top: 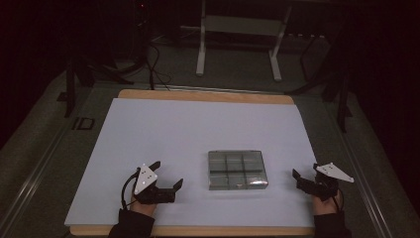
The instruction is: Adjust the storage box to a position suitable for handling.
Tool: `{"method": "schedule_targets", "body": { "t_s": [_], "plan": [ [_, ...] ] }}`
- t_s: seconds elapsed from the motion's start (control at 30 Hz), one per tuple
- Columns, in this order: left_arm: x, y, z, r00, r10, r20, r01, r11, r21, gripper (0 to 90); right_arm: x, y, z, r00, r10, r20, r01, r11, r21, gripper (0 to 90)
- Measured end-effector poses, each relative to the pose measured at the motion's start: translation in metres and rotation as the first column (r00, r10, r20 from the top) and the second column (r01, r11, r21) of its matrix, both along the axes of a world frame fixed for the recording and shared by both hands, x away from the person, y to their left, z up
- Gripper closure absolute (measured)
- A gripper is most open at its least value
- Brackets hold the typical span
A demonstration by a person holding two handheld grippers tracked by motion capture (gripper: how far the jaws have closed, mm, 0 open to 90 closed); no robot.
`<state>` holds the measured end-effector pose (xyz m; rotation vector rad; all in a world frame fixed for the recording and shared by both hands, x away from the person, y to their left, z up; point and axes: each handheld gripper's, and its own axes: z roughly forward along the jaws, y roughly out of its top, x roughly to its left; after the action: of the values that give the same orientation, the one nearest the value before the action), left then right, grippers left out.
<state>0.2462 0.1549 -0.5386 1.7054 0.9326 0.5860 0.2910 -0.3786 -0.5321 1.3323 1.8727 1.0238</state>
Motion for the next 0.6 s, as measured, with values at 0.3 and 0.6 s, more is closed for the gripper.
{"method": "schedule_targets", "body": {
  "t_s": [0.3,0.6],
  "plan": [
    [0.004,0.003,0.0,0.9989,-0.031,-0.035,0.03,0.9993,-0.024,1.0,0.003,0.0,0.001,0.9991,0.033,-0.029,-0.033,0.999,0.008,13.8],
    [0.011,0.002,0.007,0.9873,-0.134,-0.086,0.131,0.9908,-0.032,0.9,0.007,-0.002,0.002,0.9878,0.122,-0.097,-0.118,0.992,0.05,13.8]
  ]
}}
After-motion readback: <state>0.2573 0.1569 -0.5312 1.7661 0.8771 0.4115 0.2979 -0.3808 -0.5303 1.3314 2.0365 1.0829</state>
